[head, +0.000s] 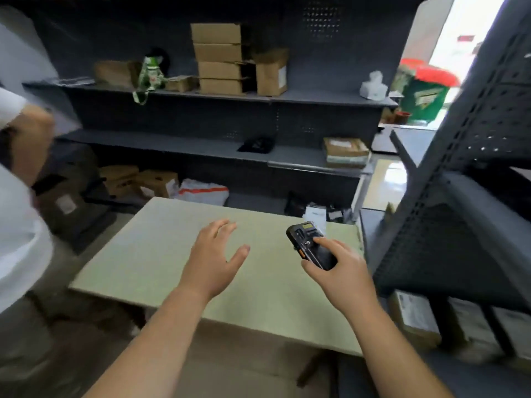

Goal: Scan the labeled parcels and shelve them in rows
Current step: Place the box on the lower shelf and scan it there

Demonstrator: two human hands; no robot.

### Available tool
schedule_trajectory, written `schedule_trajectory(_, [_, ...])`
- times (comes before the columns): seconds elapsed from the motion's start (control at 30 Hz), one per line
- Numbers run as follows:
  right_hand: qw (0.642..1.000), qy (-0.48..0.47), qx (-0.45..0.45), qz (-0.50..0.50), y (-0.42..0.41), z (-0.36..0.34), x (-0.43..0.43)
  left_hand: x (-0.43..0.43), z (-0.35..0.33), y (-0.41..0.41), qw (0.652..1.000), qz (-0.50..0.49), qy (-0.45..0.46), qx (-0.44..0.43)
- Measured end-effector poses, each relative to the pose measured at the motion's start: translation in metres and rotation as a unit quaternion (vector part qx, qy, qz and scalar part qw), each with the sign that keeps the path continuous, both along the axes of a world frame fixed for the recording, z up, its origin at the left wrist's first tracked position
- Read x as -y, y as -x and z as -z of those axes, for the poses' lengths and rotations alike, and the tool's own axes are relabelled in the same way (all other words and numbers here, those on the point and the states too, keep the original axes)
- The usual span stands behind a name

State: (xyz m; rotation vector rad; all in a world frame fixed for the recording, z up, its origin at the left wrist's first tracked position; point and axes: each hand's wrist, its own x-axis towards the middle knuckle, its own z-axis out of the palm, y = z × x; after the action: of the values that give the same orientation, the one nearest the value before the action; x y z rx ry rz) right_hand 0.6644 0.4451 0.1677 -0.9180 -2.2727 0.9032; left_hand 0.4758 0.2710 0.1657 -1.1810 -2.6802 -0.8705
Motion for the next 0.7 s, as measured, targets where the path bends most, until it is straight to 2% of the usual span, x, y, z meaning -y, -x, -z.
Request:
schedule_trajectory(0.13, [0.996, 0.017, 0.034, 0.086, -0.013, 0.014, -0.025, -0.064, 0.017, 0.013, 0.995, 0.093, 0.003, 0.037])
schedule_trajectory(0.27, [0.99, 0.025, 0.053, 0.13, -0.013, 0.033, -0.054, -0.118, 0.037, 0.018, 0.987, 0.146, 0.003, 0.068])
schedule_trajectory(0.7, [0.98, 0.088, 0.065, 0.167, 0.041, 0.082, -0.171, -0.261, 0.094, 0.053, 0.98, 0.163, 0.065, 0.091])
